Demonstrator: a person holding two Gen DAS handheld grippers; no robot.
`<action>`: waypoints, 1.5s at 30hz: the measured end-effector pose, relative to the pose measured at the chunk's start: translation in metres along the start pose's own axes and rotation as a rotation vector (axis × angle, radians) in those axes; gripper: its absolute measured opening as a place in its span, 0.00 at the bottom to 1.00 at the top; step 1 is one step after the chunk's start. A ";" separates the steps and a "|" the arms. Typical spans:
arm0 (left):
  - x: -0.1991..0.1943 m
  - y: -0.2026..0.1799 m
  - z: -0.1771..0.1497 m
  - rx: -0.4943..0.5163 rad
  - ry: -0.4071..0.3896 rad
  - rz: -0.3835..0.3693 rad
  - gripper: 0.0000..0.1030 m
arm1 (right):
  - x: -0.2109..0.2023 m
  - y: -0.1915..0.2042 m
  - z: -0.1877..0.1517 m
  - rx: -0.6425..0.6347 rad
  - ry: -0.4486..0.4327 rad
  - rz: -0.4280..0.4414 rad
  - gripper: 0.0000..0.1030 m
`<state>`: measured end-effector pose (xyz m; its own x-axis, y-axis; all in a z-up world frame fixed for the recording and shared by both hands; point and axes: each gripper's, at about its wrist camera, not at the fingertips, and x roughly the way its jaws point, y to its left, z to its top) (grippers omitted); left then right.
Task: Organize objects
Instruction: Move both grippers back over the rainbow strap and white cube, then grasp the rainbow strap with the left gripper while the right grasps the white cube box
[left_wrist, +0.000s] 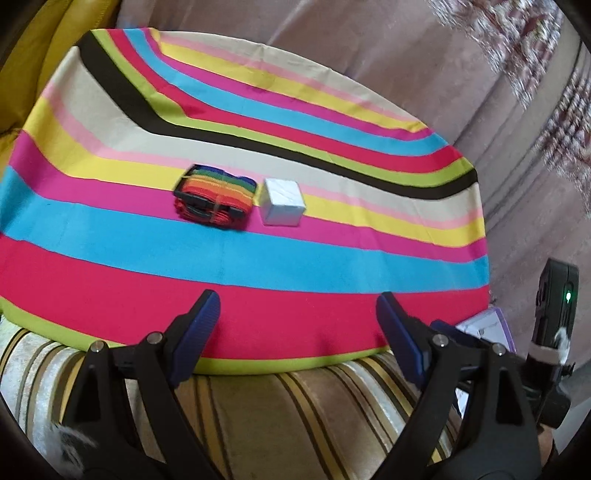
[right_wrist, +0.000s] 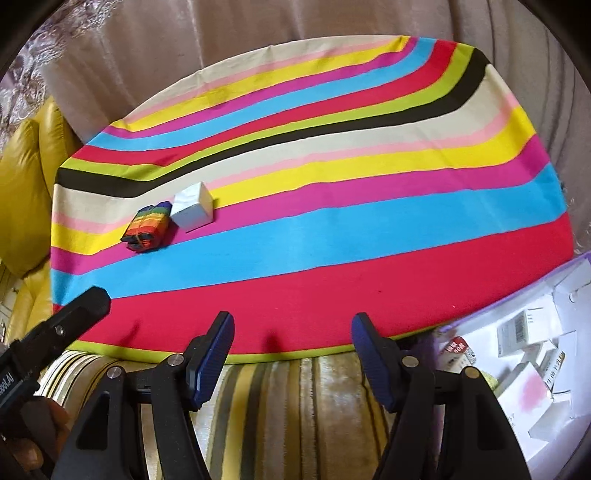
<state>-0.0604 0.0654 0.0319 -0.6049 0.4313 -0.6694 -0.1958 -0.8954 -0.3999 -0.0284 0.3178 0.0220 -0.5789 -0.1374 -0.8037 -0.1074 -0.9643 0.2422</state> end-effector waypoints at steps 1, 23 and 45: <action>-0.001 0.004 0.003 -0.015 -0.007 0.006 0.86 | 0.001 0.000 0.000 0.000 0.004 0.007 0.65; 0.053 0.064 0.060 -0.073 0.086 0.082 0.91 | 0.035 0.049 0.032 -0.098 -0.025 0.024 0.65; 0.110 0.095 0.118 -0.132 0.152 -0.046 0.84 | 0.077 0.094 0.060 -0.206 -0.021 0.010 0.65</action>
<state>-0.2370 0.0148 -0.0059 -0.4720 0.4925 -0.7312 -0.1117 -0.8562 -0.5045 -0.1320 0.2300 0.0159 -0.5960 -0.1448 -0.7898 0.0650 -0.9891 0.1323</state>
